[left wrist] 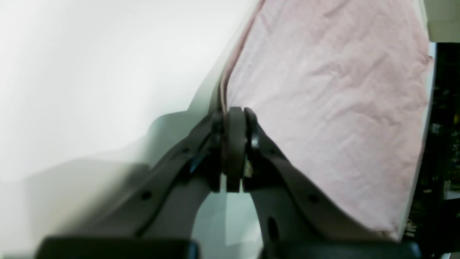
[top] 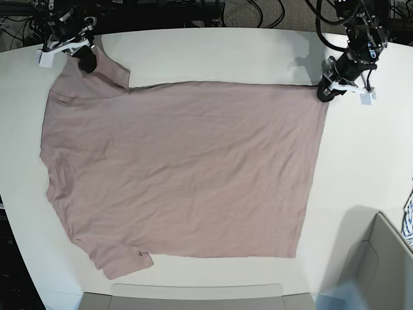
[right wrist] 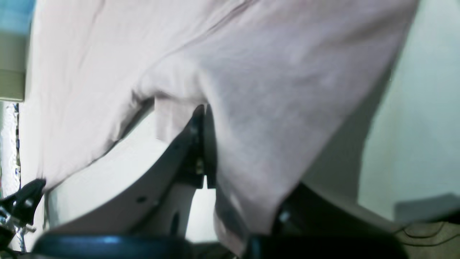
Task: Fold the T-shirt properly
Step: 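Grasp the shoulder corners with both grippers and lift slightly, then drag the shoulder edge across the shirt toward the hem with both grippers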
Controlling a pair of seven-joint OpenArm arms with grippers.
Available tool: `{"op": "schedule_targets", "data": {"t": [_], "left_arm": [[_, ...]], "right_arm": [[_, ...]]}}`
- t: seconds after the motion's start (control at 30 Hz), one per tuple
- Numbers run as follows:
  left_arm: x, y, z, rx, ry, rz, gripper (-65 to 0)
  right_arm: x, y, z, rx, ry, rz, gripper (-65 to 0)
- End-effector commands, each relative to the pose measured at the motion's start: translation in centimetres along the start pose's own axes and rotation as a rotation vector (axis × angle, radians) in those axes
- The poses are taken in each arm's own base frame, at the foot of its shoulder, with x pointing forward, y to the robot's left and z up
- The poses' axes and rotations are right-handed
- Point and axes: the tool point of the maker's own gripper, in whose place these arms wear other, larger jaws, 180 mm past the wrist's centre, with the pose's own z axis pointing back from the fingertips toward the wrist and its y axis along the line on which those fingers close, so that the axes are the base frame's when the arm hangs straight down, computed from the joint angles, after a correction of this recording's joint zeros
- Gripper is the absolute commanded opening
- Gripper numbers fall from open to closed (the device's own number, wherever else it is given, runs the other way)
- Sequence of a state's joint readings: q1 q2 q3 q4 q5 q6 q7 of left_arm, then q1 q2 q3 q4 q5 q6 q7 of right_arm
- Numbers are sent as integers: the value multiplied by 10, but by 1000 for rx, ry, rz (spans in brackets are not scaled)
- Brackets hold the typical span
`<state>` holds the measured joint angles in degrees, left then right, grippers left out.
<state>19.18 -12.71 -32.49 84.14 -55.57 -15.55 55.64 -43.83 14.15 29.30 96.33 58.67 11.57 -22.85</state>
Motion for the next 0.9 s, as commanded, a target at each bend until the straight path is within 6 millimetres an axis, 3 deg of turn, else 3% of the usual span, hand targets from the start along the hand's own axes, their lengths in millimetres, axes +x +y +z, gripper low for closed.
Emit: {"op": "schedule_targets", "data": {"t": [0.0,0.17,0.33,0.5,0.77,0.87], "left_arm": [[6,14,14,52,-12,-18,-650],[9,36,48,123,-49,-38,-650],[16,45,80,177,-89,-79,-650],[25,45,107,213,-129,-131,-650],[27,25,106,182,-151,-153,-650],[41,15,97,153,-188,-138,-650]], "right_arm": [[11,4,8,14,-30,19,-650],[8,8,26,6,-23,38,-650],[0,13,36,5,-8,39,-650],[16,23,48,5,-73,48,-650],[36,40,35,55,-71,128,-650],[39,44,22,56,-39,184,-650]]}}
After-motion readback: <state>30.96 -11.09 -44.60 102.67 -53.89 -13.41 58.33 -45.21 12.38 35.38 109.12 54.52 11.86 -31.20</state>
